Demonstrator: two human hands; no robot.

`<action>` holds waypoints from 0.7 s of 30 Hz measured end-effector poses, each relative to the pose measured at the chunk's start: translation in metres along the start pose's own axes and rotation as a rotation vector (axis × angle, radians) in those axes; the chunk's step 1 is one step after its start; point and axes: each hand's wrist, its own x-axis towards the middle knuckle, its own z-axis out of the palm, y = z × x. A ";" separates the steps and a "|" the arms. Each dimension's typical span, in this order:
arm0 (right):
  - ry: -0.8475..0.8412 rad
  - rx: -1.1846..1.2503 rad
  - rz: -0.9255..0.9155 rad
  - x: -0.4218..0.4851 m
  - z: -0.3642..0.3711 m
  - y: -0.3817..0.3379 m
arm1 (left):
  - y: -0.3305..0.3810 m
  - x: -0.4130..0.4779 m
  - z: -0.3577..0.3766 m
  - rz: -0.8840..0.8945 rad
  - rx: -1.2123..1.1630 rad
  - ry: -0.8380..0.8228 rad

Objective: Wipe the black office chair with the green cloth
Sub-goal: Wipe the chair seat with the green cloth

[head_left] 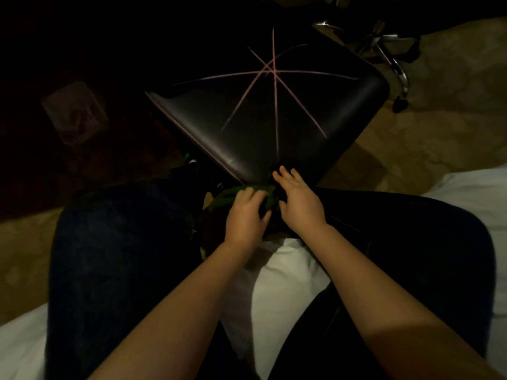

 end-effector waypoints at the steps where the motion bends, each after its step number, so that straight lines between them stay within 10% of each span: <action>1: 0.004 0.005 0.005 0.000 -0.001 0.000 | 0.003 -0.003 0.003 0.047 0.042 -0.029; 21: -0.002 -0.073 0.020 0.001 -0.005 0.009 | -0.012 -0.006 0.024 0.264 0.127 0.172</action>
